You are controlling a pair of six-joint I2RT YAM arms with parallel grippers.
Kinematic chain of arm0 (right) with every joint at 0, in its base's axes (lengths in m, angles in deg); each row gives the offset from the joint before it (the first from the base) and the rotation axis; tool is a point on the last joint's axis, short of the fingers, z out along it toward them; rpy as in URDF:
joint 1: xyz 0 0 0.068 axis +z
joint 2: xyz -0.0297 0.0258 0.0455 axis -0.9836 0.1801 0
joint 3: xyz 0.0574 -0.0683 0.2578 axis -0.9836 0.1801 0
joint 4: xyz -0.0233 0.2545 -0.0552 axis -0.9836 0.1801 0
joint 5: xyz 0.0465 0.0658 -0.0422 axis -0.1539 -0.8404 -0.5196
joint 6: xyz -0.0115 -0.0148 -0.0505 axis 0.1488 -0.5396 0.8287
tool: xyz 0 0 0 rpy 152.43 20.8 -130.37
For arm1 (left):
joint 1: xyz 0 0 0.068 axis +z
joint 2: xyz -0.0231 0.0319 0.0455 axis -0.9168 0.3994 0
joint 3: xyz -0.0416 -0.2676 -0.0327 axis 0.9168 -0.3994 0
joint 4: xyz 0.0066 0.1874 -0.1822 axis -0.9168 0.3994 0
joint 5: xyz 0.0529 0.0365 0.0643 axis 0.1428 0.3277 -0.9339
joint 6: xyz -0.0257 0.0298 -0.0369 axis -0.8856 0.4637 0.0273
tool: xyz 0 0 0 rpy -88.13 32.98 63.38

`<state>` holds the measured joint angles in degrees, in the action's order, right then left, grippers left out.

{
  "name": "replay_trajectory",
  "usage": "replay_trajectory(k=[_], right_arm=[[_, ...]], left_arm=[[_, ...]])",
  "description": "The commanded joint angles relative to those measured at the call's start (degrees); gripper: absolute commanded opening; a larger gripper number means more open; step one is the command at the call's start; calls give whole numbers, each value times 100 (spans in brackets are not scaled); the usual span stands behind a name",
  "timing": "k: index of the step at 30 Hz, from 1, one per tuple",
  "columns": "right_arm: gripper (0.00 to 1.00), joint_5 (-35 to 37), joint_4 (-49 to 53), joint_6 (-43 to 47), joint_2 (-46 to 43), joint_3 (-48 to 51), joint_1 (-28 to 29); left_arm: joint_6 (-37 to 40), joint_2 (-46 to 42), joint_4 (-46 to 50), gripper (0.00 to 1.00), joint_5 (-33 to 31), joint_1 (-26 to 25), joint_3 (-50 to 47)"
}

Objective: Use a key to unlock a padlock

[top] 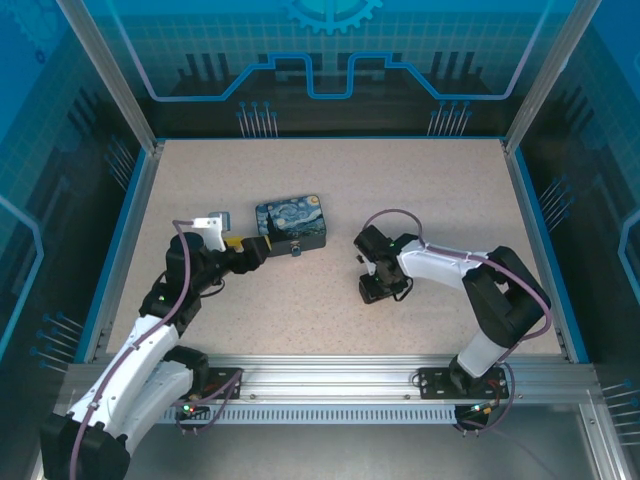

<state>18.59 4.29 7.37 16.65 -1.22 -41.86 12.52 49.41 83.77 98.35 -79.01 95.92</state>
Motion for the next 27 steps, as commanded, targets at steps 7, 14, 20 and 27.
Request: replay_trajectory(k=[7, 14, 20, 27], right_arm=[[34, 44, 297, -88, 293, -113, 236], [27, -22, 374, -118, 481, -128, 249], [14, 58, 460, -103, 463, -156, 249], [0, 97, 406, -13, 219, -145, 199]], left_arm=[[127, -69, 176, 89, -42, -23, 160], [153, -91, 213, 89, -61, -28, 179], [181, -91, 276, 89, -82, -28, 223], [187, -91, 317, 89, -78, -25, 259]])
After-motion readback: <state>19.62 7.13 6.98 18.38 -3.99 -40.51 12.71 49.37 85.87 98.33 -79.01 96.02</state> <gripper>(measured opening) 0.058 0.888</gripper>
